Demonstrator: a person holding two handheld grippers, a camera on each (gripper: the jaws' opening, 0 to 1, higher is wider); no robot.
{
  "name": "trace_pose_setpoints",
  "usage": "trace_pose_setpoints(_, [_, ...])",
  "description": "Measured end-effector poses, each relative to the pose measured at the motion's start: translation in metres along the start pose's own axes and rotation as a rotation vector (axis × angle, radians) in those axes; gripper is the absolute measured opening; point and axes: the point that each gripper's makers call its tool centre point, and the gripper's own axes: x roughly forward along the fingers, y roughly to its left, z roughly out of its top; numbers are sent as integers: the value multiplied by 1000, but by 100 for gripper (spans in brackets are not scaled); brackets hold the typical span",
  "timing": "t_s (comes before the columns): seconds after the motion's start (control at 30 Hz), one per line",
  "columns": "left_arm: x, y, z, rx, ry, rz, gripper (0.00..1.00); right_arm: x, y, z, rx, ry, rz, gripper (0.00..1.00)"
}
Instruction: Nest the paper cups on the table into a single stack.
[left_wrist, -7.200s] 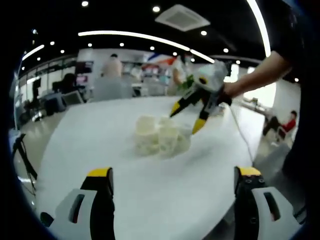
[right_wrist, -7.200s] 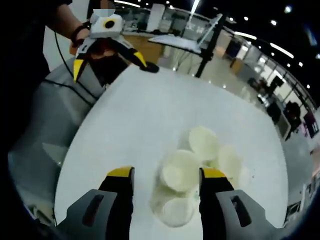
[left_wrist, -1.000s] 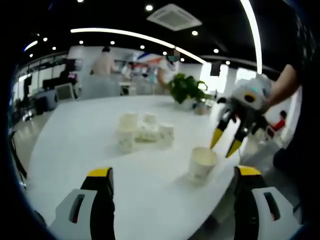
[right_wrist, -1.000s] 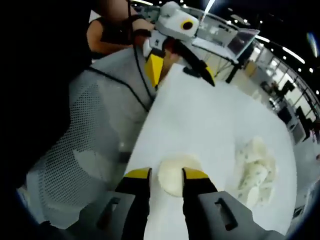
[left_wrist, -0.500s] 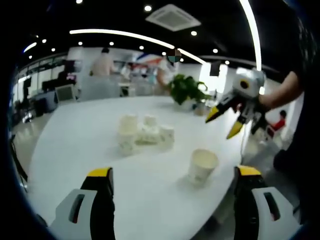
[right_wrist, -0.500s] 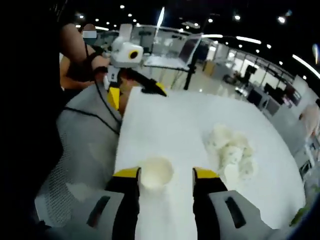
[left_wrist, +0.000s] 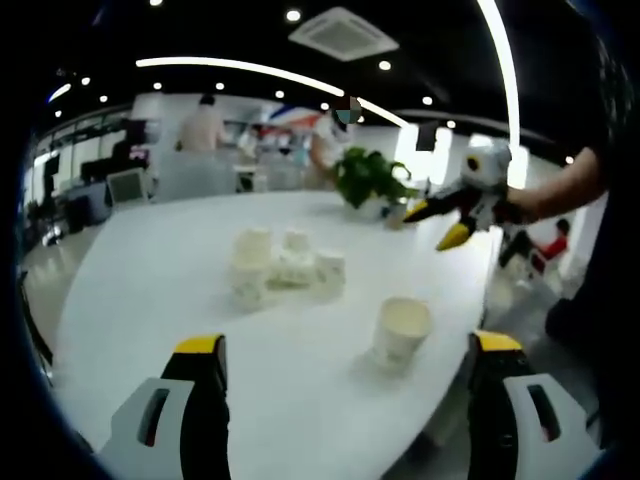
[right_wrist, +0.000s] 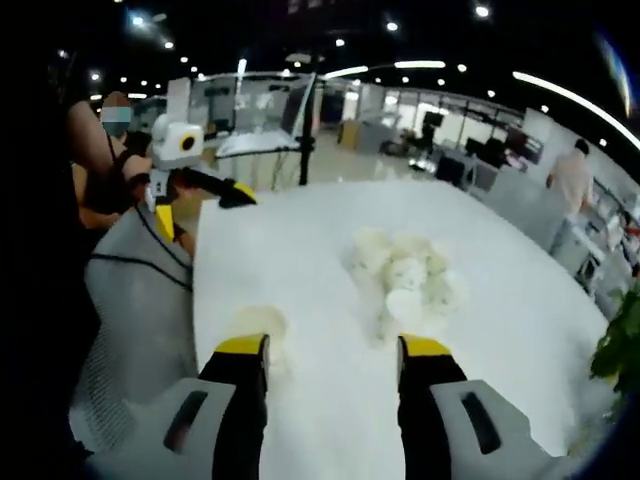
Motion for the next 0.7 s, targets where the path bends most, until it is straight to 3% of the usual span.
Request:
trace_pose_setpoints(0.3, [1, -2, 0, -4, -3, -1, 100, -5, -27, -13, 95, 8, -96, 72])
trace_pose_setpoints(0.7, [-3, -3, -1, -8, -2, 4, 100, 10, -57, -10, 191, -42, -183, 99])
